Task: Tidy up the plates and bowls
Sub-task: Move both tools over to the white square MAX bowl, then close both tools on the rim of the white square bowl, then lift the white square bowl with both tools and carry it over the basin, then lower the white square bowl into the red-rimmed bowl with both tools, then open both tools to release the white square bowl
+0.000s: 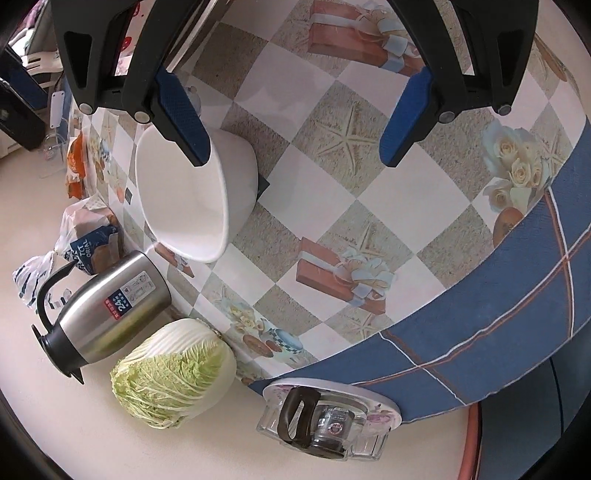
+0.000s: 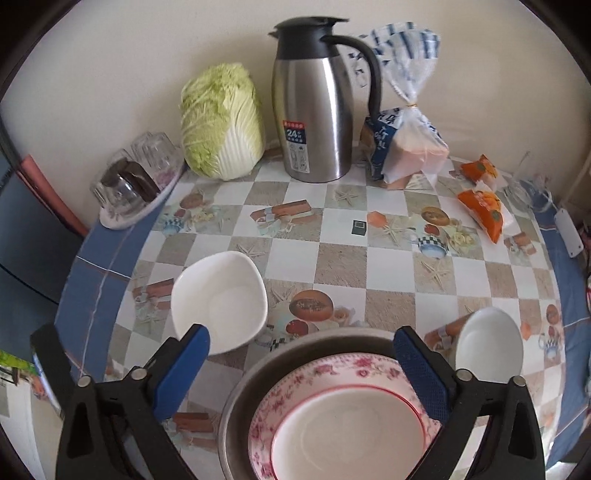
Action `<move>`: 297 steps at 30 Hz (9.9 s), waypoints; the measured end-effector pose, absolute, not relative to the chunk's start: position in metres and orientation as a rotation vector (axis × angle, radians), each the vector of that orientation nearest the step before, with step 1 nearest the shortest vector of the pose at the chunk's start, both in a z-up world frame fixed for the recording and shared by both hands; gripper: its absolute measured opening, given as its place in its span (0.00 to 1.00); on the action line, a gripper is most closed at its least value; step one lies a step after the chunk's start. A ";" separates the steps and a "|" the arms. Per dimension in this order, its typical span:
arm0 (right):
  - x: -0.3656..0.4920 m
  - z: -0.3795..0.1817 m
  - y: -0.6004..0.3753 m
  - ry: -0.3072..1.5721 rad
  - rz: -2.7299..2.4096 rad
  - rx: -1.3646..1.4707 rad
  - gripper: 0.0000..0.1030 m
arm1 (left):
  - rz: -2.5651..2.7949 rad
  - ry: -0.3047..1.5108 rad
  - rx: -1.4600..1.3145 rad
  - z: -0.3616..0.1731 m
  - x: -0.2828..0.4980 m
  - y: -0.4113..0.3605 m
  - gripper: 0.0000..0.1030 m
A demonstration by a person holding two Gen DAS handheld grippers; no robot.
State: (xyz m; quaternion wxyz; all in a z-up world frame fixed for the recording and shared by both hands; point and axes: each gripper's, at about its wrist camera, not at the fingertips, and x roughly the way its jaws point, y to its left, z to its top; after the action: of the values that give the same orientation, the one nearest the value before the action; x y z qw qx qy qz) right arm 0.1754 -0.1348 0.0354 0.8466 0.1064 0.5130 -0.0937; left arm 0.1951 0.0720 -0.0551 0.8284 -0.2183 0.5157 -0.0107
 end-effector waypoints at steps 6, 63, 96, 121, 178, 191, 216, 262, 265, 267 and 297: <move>0.199 0.015 -0.125 1.163 -0.212 0.232 0.74 | -0.057 1.091 -0.492 -0.056 0.201 0.073 0.89; 0.236 -0.052 -0.093 1.331 -0.181 0.196 0.10 | -0.196 1.120 -0.534 -0.071 0.225 0.054 0.23; 0.143 0.052 -0.110 1.031 -0.045 0.345 0.11 | -0.300 0.878 -0.383 0.041 0.153 0.047 0.23; 0.052 0.075 -0.181 0.800 -0.135 0.513 0.11 | -0.453 0.783 -0.128 0.091 0.097 -0.031 0.23; 0.001 0.056 -0.215 0.849 -0.151 0.569 0.13 | -0.484 0.914 0.014 0.077 0.062 -0.073 0.23; 0.008 0.039 -0.211 0.918 -0.152 0.563 0.14 | -0.470 0.989 0.014 0.059 0.071 -0.072 0.23; 0.014 0.026 -0.211 0.969 -0.158 0.567 0.15 | -0.450 1.083 0.011 0.040 0.079 -0.075 0.23; 0.020 0.015 -0.210 0.999 -0.155 0.575 0.18 | -0.427 1.080 0.000 0.037 0.084 -0.073 0.26; 0.021 0.014 -0.210 0.996 -0.155 0.572 0.18 | -0.427 1.078 0.001 0.037 0.083 -0.073 0.26; 0.022 0.013 -0.210 0.994 -0.156 0.569 0.18 | -0.427 1.077 0.002 0.038 0.084 -0.073 0.26; 0.014 0.037 -0.214 0.901 -0.136 0.566 0.18 | -0.428 1.020 -0.066 0.056 0.084 -0.059 0.26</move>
State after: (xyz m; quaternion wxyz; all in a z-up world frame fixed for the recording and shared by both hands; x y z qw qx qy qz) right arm 0.0137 -0.2139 0.0370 0.8597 0.2697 0.4290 -0.0649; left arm 0.0839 -0.0591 0.0556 0.8504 -0.0313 0.4843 -0.2031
